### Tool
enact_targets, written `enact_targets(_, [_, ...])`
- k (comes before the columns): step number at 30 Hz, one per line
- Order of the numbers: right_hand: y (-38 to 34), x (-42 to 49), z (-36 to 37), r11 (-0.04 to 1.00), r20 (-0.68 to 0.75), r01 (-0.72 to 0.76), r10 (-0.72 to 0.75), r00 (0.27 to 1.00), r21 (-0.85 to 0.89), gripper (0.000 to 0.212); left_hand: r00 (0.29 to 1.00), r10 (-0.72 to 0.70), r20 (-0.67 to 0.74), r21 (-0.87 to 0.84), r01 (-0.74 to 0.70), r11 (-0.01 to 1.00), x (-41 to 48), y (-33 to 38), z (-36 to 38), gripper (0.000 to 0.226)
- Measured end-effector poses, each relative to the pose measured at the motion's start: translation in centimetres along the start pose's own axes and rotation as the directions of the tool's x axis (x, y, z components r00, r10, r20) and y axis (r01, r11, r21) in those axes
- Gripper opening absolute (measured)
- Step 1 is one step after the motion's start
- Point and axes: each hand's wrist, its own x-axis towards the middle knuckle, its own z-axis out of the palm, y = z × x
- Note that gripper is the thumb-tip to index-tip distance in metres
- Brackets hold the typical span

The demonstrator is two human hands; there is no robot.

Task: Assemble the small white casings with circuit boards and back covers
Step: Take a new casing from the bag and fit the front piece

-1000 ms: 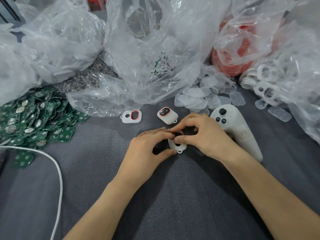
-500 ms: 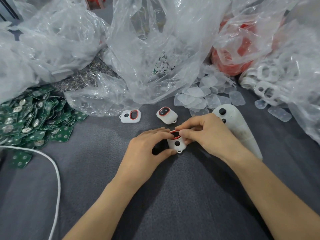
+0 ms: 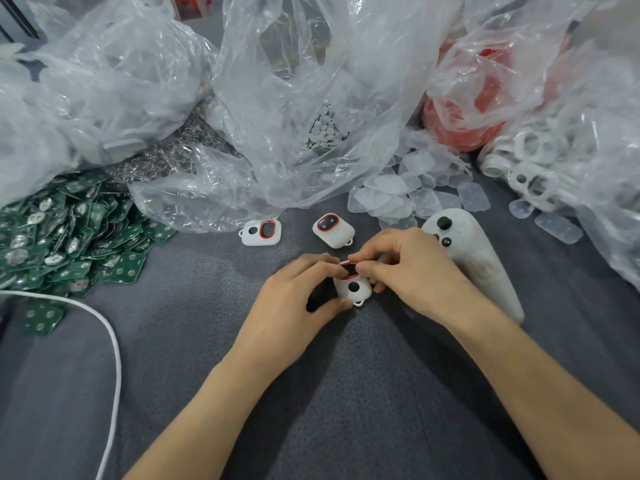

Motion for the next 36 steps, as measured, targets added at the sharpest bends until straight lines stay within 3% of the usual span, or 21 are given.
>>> enact_targets(5, [0.1, -0.1, 0.3, 1.0, -0.041, -0.018, 0.018, 0.999, 0.004, 0.013, 1.0, 0.012, 0.014, 0.02, -0.012, 1.0, 0.0, 0.1, 0.1, 0.029])
enact_targets(10, [-0.4, -0.3, 0.9, 0.974, -0.055, 0.055, -0.069, 0.996, -0.219, 0.013, 0.999, 0.038, -0.012, 0.041, -0.038, 0.998, 0.0, 0.2, 0.3, 0.027])
enact_targets(13, [-0.5, -0.5, 0.8, 0.966, -0.034, 0.077, -0.088, 0.996, -0.246, 0.015, 0.999, 0.042, -0.018, 0.018, -0.041, 0.999, 0.0, 0.3, 0.3, 0.027])
enact_targets(17, [-0.4, -0.6, 0.8, 0.981, -0.05, 0.067, -0.078, 0.996, -0.184, 0.017, 0.999, 0.036, -0.016, 0.0, -0.036, 0.999, 0.0, 0.4, 0.3, 0.027])
enact_targets(21, [-0.2, -1.1, 1.4, 1.0, -0.213, 0.004, -0.008, 0.977, -0.02, 0.011, 0.999, 0.025, -0.023, 0.003, -0.025, 1.0, 0.0, 0.5, 0.3, 0.028])
enact_targets(23, [-0.5, -1.1, 1.5, 1.0, -0.238, -0.015, 0.01, 0.971, -0.021, 0.011, 0.998, 0.004, -0.061, 0.051, -0.001, 0.999, -0.2, 1.0, 0.8, 0.029])
enact_targets(28, [-1.5, -0.7, 1.9, 0.951, -0.154, -0.015, -0.035, 0.987, -0.31, 0.004, 0.989, -0.051, -0.141, 0.047, 0.058, 0.997, -0.5, 2.1, 1.9, 0.04])
enact_targets(32, [-1.9, -1.0, 2.5, 0.895, -0.101, 0.039, -0.093, 0.991, -0.444, 0.01, 0.993, -0.09, -0.071, 0.042, 0.093, 0.995, -0.2, 1.5, 1.2, 0.062])
enact_targets(36, [-2.2, -1.1, 3.1, 0.845, -0.044, 0.097, -0.141, 0.989, -0.526, 0.013, 0.987, -0.114, -0.11, 0.193, 0.133, 0.972, -0.2, 1.4, 1.5, 0.047])
